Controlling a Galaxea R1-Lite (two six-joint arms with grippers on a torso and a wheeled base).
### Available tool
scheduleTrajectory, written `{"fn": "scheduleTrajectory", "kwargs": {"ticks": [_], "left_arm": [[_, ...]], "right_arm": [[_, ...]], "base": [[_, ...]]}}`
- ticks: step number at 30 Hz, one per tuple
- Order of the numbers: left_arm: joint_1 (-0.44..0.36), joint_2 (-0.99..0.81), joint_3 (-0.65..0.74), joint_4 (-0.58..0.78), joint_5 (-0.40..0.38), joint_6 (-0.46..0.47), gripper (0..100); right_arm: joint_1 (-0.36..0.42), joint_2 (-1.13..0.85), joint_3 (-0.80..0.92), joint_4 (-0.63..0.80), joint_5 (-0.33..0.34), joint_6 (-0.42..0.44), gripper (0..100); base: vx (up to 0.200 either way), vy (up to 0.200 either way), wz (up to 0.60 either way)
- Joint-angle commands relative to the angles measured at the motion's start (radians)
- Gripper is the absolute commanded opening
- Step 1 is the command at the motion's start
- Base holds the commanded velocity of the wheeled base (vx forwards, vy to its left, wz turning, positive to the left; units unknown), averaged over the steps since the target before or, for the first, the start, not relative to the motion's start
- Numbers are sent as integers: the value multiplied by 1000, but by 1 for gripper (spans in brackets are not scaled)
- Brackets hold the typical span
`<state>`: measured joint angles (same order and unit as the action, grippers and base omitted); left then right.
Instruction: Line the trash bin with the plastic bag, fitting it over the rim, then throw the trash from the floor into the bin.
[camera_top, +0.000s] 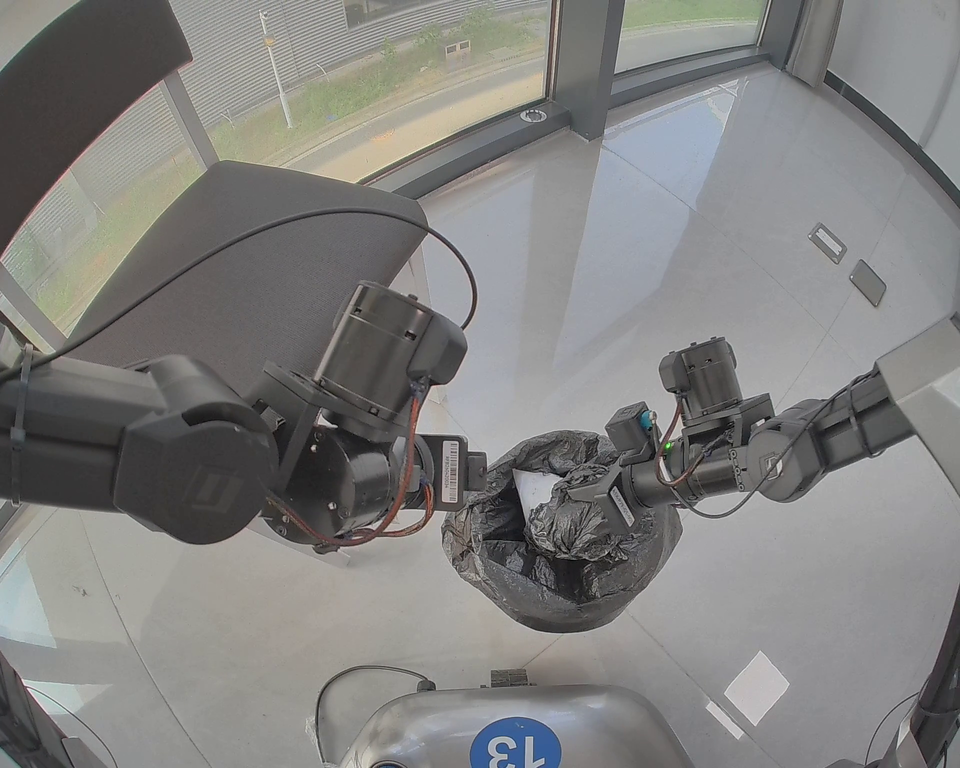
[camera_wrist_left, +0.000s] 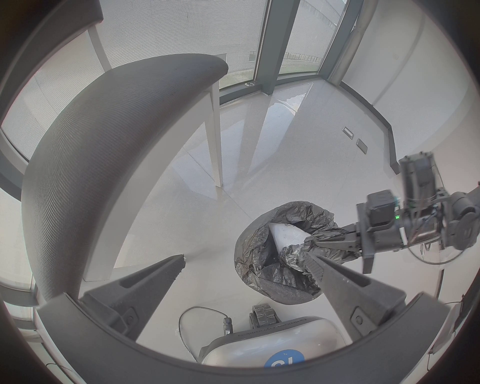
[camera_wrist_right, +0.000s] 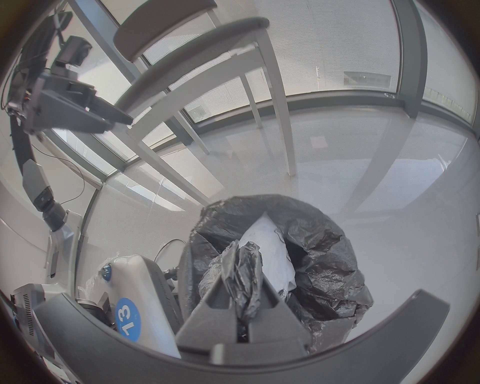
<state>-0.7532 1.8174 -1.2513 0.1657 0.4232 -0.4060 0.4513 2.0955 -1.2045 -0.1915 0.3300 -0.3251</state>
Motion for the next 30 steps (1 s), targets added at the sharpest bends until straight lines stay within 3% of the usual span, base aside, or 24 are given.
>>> {"fn": "scheduleTrajectory", "kwargs": {"ticks": [1,14,30], "left_arm": [[5,-17,7,0,2,-1,100],[14,-26,21,1,5,-2,100],[14,-40,69,-3,12,-1,100]], "right_arm": [[-20,110,-43,1,0,0,0],[-34,227,-153,7,0,1,0],[4,301,-227,7,0,17,0]], "base": [[0,0,0],[0,0,0],[0,0,0]]}}
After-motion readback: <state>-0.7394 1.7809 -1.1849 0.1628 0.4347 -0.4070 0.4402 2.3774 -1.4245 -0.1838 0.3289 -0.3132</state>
